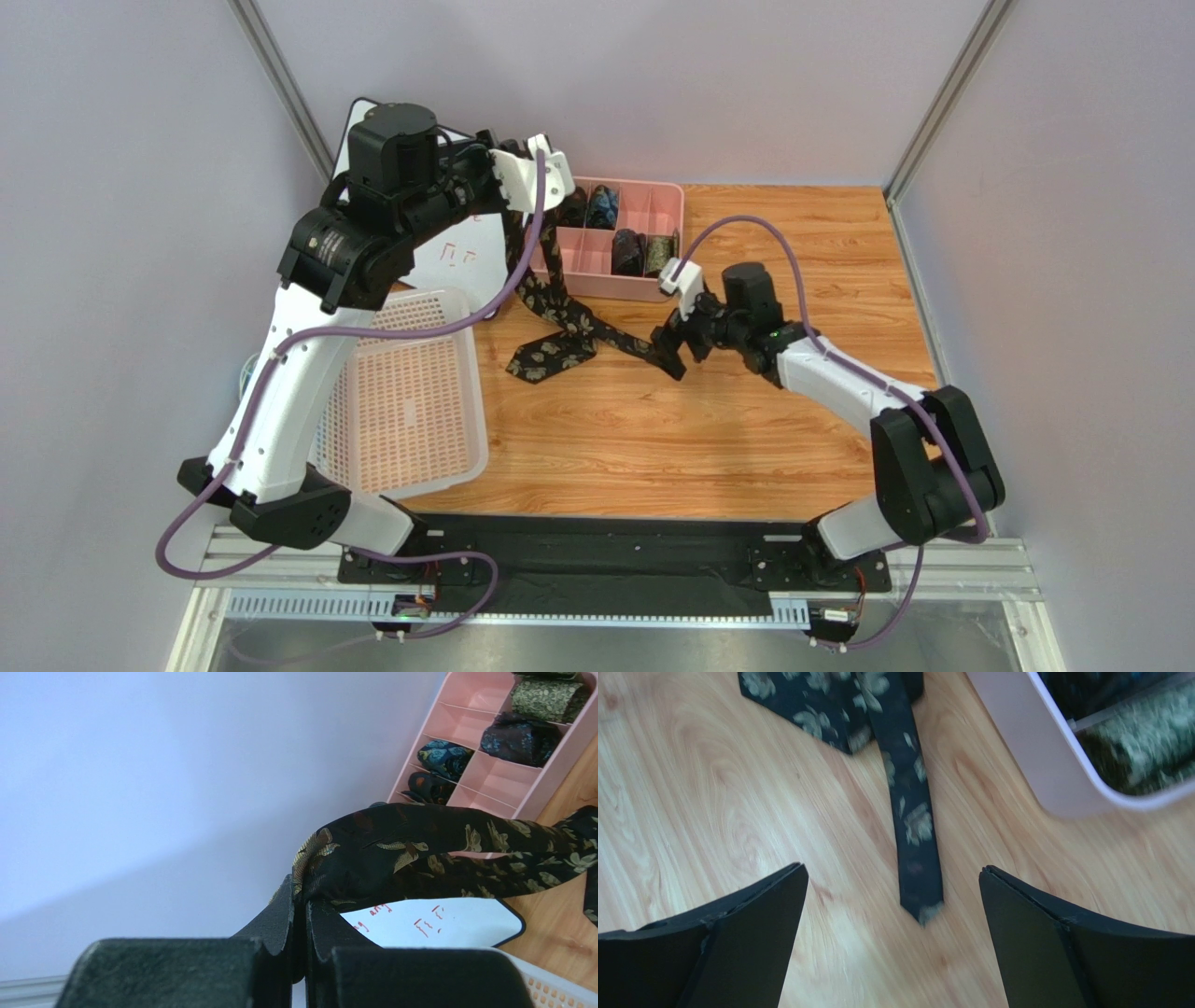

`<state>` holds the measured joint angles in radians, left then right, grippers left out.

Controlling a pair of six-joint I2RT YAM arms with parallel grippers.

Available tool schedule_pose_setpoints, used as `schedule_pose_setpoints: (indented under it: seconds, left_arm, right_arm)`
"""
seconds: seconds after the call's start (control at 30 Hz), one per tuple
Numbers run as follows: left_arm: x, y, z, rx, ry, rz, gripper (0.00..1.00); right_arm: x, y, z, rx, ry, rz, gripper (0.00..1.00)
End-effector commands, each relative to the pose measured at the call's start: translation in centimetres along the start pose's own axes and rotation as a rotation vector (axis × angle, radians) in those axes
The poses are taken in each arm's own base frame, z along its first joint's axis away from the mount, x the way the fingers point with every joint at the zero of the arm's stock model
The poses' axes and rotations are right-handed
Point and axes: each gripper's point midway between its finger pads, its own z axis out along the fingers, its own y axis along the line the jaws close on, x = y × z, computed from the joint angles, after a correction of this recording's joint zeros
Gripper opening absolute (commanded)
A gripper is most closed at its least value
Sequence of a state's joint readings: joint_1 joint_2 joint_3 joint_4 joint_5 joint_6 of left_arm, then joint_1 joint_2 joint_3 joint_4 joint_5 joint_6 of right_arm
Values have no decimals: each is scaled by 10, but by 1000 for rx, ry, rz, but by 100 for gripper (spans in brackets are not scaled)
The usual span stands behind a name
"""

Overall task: Roll the ties
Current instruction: Flatten out the tie at the center of the board.

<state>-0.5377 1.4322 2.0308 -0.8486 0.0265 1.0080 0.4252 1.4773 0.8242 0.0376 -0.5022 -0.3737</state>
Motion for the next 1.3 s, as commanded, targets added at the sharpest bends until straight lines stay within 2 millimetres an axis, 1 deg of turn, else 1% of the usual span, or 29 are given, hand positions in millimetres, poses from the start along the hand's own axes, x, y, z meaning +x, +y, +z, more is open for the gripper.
schedule_pose_setpoints:
  seconds: [0.0, 0.03, 0.07, 0.17, 0.3, 0.33, 0.4, 0.43, 0.47, 0.53, 0.57, 0.63, 0.67, 0.7, 0.73, 0.77, 0.83, 0.87, 0.9, 0.93, 0.97, 1.0, 1.03, 1.07, 1.13, 1.17, 1.2, 1.23, 1.27]
  left_arm:
    - [-11, 32, -20, -127, -20, -34, 0]
    - [-11, 32, -21, -131, -19, -42, 0]
    - [-11, 33, -22, -134, -17, -44, 0]
    - [-9, 34, -26, -145, -6, -48, 0]
    - [-6, 37, -31, -164, 11, -50, 0]
    - [-4, 35, -30, -157, 19, -51, 0]
    - [-4, 35, -35, -166, 17, -58, 0]
    - [-3, 34, -35, -162, 20, -59, 0]
    - [-3, 34, -38, -166, 18, -61, 0]
    - [0, 33, -38, -172, 25, -59, 0]
    - [-1, 34, -41, -176, 23, -56, 0]
    - [0, 35, -44, -188, 20, -53, 0]
    - [0, 34, -45, -188, 20, -50, 0]
    - [0, 35, -46, -193, 19, -50, 0]
    - [2, 33, -46, -190, 22, -52, 0]
    - [3, 31, -46, -187, 24, -52, 0]
    - [5, 26, -44, -179, 18, -60, 0]
    - [5, 24, -43, -175, 14, -61, 0]
    - [5, 21, -41, -164, 8, -63, 0]
    - [4, 14, -38, -141, -8, -69, 0]
    - [3, 9, -36, -128, -18, -86, 0]
    - [2, 5, -33, -115, -27, -98, 0]
    - [1, -5, -25, -79, -43, -111, 0]
    - [0, -11, -21, -60, -55, -153, 0]
    - [-7, -29, -7, 17, -99, -207, 0]
    - [-11, -39, -2, 59, -117, -239, 0]
    - [-16, -51, 3, 103, -138, -299, 0]
    - [-25, -75, 13, 204, -181, -324, 0]
    - [-27, -91, 18, 260, -187, -341, 0]
  right_arm:
    - [-54, 20, 40, 69, -246, -113, 100]
    - [-59, 15, 48, 123, -266, -116, 100]
    - [-50, 28, 66, 99, -241, -110, 100]
    - [-65, 37, 86, 101, -285, -113, 100]
    - [-56, 39, 119, 152, -248, -132, 100]
    - [-68, 30, 123, 214, -257, -135, 100]
    - [-64, 30, 136, 239, -239, -127, 100]
    - [-75, 19, 139, 303, -237, -116, 99]
    - [-78, 17, 143, 316, -223, -110, 94]
    - [-64, 7, 151, 363, -145, -76, 86]
    - [-72, 4, 154, 375, -152, -70, 70]
    - [-68, -2, 153, 408, -125, -71, 52]
    - [-68, -4, 150, 418, -120, -77, 32]
    - [-66, -6, 146, 429, -106, -91, 21]
    - [-67, -12, 138, 457, -103, -97, 7]
    - [-80, -25, 120, 491, -122, -103, 0]
    - [-68, -34, 98, 481, -66, -101, 0]
    - [-84, -57, 64, 526, -95, -95, 0]
    - [-64, -62, 48, 521, -19, -91, 0]
    - [-60, -65, 32, 491, -1, -102, 0]
    - [-58, -89, 2, 534, 12, -98, 0]
    - [-58, -93, -35, 547, 40, -157, 0]
    - [-65, -95, -57, 530, 19, -191, 0]
    - [-55, -113, -88, 557, 52, -198, 0]
    - [-51, -124, -156, 562, 113, -316, 0]
    - [-49, -128, -178, 565, 138, -365, 0]
    - [-41, -116, -196, 492, 190, -478, 0]
    - [-25, -126, -221, 519, 252, -495, 0]
    - [-18, -126, -228, 508, 285, -524, 0]
